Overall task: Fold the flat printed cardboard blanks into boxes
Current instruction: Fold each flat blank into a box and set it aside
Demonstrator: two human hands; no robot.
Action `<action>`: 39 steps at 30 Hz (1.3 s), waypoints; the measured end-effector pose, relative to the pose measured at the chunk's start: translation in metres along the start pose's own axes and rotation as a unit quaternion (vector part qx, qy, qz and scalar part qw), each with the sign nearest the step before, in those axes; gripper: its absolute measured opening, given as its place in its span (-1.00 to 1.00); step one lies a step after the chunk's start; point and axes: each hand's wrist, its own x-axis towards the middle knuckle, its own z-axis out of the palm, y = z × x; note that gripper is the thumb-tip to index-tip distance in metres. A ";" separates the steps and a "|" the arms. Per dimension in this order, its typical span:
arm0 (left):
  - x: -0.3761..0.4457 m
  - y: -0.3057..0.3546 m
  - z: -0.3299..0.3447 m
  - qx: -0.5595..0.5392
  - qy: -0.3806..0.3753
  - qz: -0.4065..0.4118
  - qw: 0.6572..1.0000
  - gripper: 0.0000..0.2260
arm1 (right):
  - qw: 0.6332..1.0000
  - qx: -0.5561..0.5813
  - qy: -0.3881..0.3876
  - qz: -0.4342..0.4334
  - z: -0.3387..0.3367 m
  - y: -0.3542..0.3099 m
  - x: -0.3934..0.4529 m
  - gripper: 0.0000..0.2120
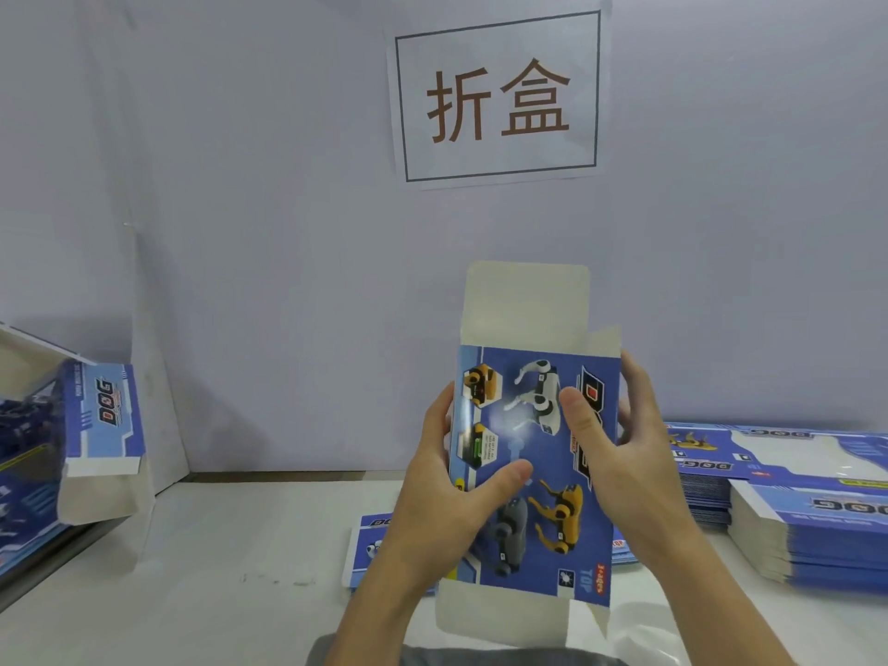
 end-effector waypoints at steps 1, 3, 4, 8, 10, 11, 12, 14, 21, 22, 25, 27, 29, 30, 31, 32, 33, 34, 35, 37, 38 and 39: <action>0.000 0.001 -0.002 -0.006 0.010 0.004 1.000 -0.21 | 1.000 -0.003 -0.004 -0.007 0.001 0.000 -0.001 -0.39; 0.000 0.009 -0.005 -0.009 0.058 0.016 0.998 -0.15 | 0.999 -0.007 -0.029 -0.015 0.005 -0.003 -0.004 -0.42; 0.001 0.013 -0.007 -0.015 0.085 0.024 0.996 -0.10 | 0.999 -0.005 -0.046 -0.015 0.007 -0.005 -0.006 -0.44; 0.002 0.029 -0.009 -0.087 0.161 0.064 0.981 -0.13 | 0.993 0.026 -0.116 -0.008 0.018 -0.010 -0.011 -0.39; 0.002 0.031 -0.010 -0.083 0.183 0.089 0.975 -0.20 | 0.992 0.032 -0.125 -0.003 0.022 -0.010 -0.012 -0.34; 0.002 0.032 -0.010 -0.087 0.182 0.100 0.974 -0.22 | 0.992 0.034 -0.121 0.000 0.022 -0.010 -0.012 -0.32; 0.002 0.032 -0.010 -0.091 0.175 0.110 0.974 -0.25 | 0.993 0.034 -0.111 0.004 0.023 -0.010 -0.011 -0.30; 0.001 0.034 -0.009 -0.076 0.154 0.127 0.977 -0.34 | 0.996 0.027 -0.086 0.009 0.022 -0.009 -0.010 -0.24; 0.001 0.036 -0.005 -0.063 0.133 0.109 0.983 -0.48 | 0.995 0.019 -0.097 0.004 0.017 -0.008 -0.008 -0.33; 0.001 0.035 -0.006 -0.052 0.136 0.103 0.984 -0.52 | 0.994 0.021 -0.102 0.010 0.018 -0.008 -0.009 -0.37; 0.001 0.032 -0.010 0.009 0.156 0.093 0.983 -0.63 | 0.991 0.024 -0.127 0.020 0.020 -0.011 -0.010 -0.54; 0.001 0.031 -0.011 0.014 0.143 0.078 0.987 -0.66 | 0.989 0.031 -0.143 0.031 0.020 -0.014 -0.011 -0.65; 0.001 0.031 -0.012 0.003 0.128 0.067 0.990 -0.63 | 0.987 0.040 -0.149 0.044 0.019 -0.015 -0.011 -0.70; 0.001 0.032 -0.012 -0.012 0.123 0.064 0.990 -0.60 | 0.986 0.042 -0.154 0.047 0.018 -0.017 -0.011 -0.71; 0.001 0.033 -0.012 -0.028 0.119 0.061 0.991 -0.58 | 0.985 0.044 -0.159 0.050 0.017 -0.018 -0.011 -0.74; 0.001 0.034 -0.011 -0.042 0.117 0.058 0.991 -0.57 | 0.984 0.044 -0.162 0.055 0.017 -0.020 -0.011 -0.75; 0.001 0.035 -0.010 -0.053 0.117 0.056 0.990 -0.57 | 0.984 0.044 -0.163 0.059 0.017 -0.022 -0.010 -0.71; 0.001 0.035 -0.009 -0.059 0.118 0.056 0.990 -0.59 | 0.985 0.042 -0.158 0.060 0.017 -0.025 -0.009 -0.65; 0.001 0.035 -0.007 -0.060 0.124 0.058 0.989 -0.62 | 0.987 0.031 -0.145 0.057 0.019 -0.027 -0.009 -0.60; 0.000 0.039 -0.005 -0.058 0.141 0.061 0.986 -0.62 | 0.993 -0.006 -0.112 0.043 0.022 -0.031 -0.008 -0.53; -0.001 0.041 -0.004 -0.061 0.147 0.057 0.986 -0.63 | 0.995 -0.014 -0.096 0.039 0.024 -0.032 -0.007 -0.53; 0.000 0.043 -0.004 -0.066 0.154 0.052 0.985 -0.66 | 0.996 -0.016 -0.082 0.039 0.026 -0.033 -0.006 -0.56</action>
